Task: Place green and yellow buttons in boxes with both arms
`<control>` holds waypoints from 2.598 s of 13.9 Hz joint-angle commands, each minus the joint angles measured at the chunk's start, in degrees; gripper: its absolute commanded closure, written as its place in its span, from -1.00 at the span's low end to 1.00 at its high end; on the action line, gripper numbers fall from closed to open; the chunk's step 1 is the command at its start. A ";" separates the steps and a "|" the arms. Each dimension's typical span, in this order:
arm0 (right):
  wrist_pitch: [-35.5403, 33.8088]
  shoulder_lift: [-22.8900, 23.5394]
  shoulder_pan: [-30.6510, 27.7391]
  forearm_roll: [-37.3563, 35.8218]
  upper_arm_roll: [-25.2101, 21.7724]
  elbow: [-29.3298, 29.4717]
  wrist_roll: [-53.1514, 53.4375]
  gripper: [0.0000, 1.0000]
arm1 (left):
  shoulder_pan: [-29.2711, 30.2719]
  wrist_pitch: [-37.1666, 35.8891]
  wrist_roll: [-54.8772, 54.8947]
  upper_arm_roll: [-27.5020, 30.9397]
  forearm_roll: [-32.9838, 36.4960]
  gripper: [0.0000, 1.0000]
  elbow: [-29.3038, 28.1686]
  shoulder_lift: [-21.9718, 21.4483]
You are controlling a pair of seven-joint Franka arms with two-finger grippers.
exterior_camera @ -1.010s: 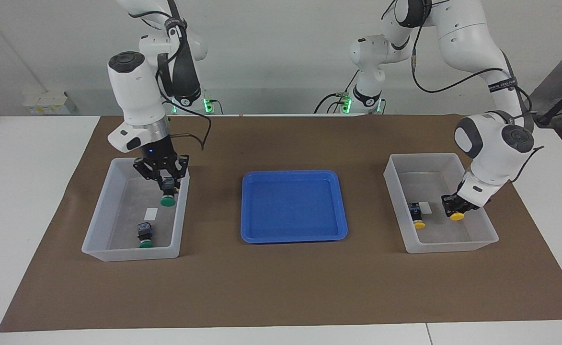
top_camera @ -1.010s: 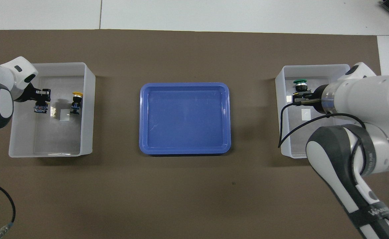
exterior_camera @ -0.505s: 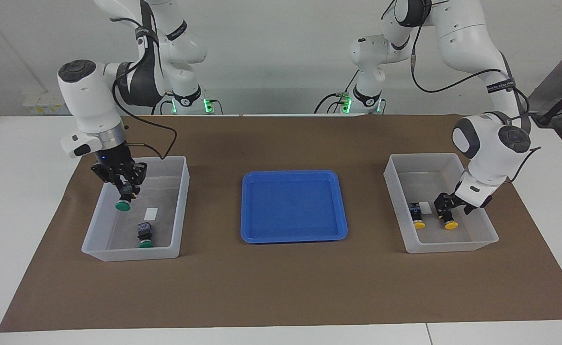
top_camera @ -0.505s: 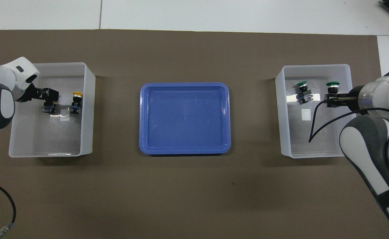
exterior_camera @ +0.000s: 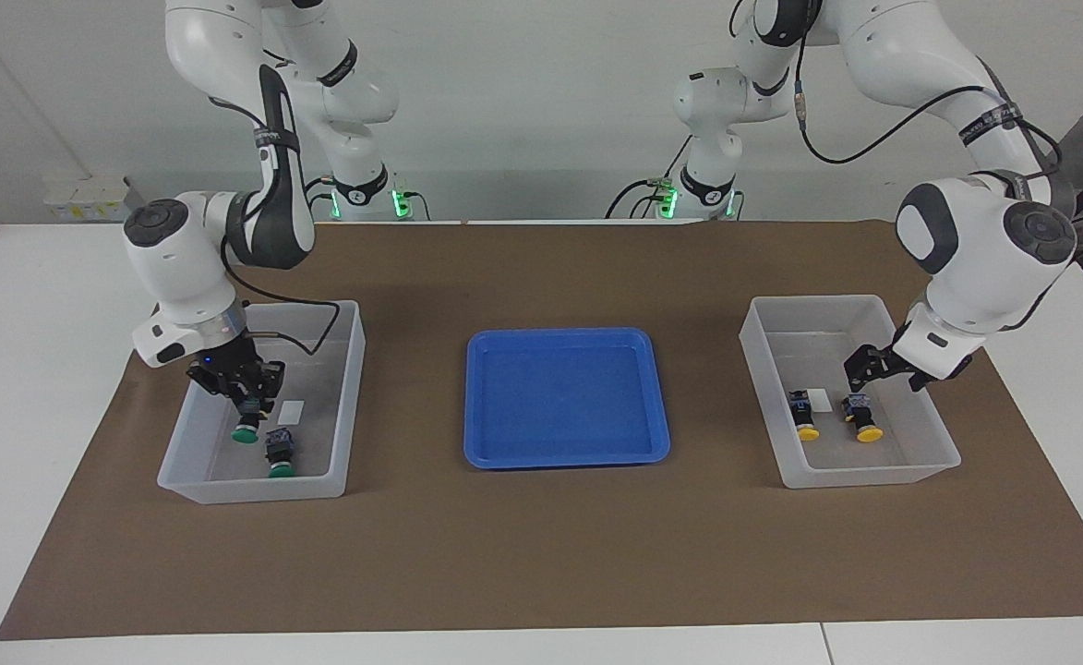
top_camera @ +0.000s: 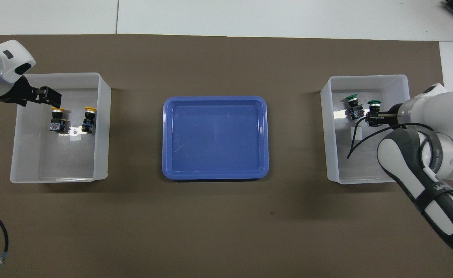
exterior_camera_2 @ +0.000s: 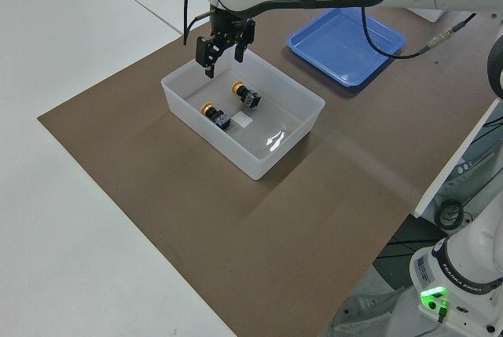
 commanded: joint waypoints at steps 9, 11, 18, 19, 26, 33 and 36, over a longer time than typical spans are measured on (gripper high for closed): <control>7.78 4.84 -2.06 -1.26 0.75 -0.30 -3.63 1.00 | -2.49 -18.67 -3.86 -0.43 0.25 -0.93 8.99 -1.58; 9.79 6.25 -2.50 -1.26 0.75 0.05 -6.26 1.00 | -3.98 -18.67 -3.95 -0.69 0.42 -0.93 8.99 -2.20; 9.82 7.13 -2.86 -1.08 0.84 1.54 -7.68 -0.99 | -4.07 -15.95 -4.22 -0.61 -0.55 -0.94 10.57 -2.99; 9.37 6.44 -2.77 -0.82 0.84 1.81 -7.68 -1.00 | -4.07 -14.29 -4.22 -0.69 -0.55 -0.95 10.49 -3.43; -12.31 -6.83 1.97 -0.20 1.28 5.23 5.11 -1.00 | -3.11 -10.40 -3.95 -0.08 -0.20 -1.00 9.87 -5.89; -31.75 -13.16 7.87 -0.20 1.37 15.08 11.48 -1.00 | -3.19 -11.02 -3.86 -0.17 -0.63 -1.00 5.13 -10.64; -36.15 -14.66 7.78 -0.20 2.15 15.08 11.48 -1.00 | -3.11 -11.20 -3.69 -0.17 -0.63 -1.00 3.29 -12.74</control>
